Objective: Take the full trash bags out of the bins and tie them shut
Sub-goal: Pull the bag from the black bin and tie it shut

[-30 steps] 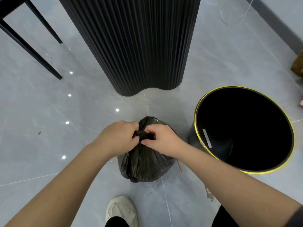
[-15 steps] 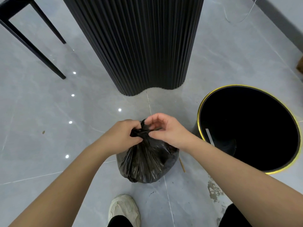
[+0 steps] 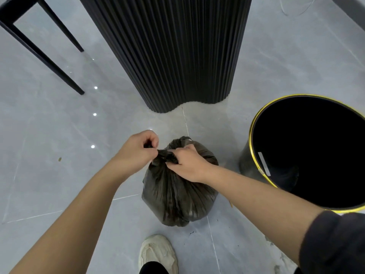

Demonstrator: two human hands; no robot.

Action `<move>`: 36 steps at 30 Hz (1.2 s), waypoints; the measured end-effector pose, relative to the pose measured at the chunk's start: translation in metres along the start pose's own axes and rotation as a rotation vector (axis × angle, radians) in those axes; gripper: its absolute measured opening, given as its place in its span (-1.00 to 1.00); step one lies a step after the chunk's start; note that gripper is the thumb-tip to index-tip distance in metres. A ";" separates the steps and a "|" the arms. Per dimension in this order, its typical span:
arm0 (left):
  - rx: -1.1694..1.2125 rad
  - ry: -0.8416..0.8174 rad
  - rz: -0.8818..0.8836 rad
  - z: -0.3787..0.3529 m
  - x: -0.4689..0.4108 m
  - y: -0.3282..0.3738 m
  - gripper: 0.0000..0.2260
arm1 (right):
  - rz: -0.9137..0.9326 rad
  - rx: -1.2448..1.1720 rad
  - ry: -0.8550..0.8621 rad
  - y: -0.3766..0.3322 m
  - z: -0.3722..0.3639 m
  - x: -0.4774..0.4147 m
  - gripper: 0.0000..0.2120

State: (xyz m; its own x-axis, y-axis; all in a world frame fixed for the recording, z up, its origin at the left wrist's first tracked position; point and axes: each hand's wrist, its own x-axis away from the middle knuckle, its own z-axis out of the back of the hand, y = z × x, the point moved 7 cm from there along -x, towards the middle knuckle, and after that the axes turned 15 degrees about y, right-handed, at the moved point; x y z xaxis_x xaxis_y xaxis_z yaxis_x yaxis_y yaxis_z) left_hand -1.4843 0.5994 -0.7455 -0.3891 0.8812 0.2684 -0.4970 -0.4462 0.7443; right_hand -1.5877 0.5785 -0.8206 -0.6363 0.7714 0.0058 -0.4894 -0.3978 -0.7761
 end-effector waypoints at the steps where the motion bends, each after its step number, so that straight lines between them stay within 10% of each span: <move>1: -0.024 0.051 -0.029 0.004 -0.001 -0.002 -0.79 | 0.013 0.018 -0.011 0.000 -0.001 0.000 -0.75; 8: -0.255 -0.146 -0.132 -0.017 0.004 -0.015 -0.81 | 0.029 0.152 -0.058 0.012 -0.006 -0.001 -0.66; 14: -0.207 0.273 -0.209 0.007 -0.001 -0.009 -0.77 | -0.039 0.186 0.008 0.020 0.003 -0.004 -0.62; 20: -0.517 -0.051 -0.292 -0.022 0.003 -0.021 -0.69 | -0.074 0.106 0.020 0.025 0.002 -0.006 -0.88; 29: -0.155 0.227 -0.057 -0.009 -0.021 -0.029 -0.76 | -0.227 -0.082 -0.214 0.026 -0.007 -0.005 -0.72; 32: -0.127 0.411 -0.294 0.004 -0.007 -0.014 -0.78 | -0.228 -0.028 -0.180 0.029 -0.007 -0.007 -0.72; 36: -0.141 0.254 -0.509 -0.005 0.009 -0.003 -0.90 | -0.234 0.046 -0.145 0.034 -0.006 -0.009 -0.74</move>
State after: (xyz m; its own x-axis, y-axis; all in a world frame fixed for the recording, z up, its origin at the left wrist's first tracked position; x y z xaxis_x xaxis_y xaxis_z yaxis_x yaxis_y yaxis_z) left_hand -1.4904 0.6079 -0.7488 -0.2390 0.9329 -0.2695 -0.7619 -0.0081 0.6477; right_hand -1.5952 0.5608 -0.8512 -0.5801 0.7669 0.2746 -0.6575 -0.2419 -0.7135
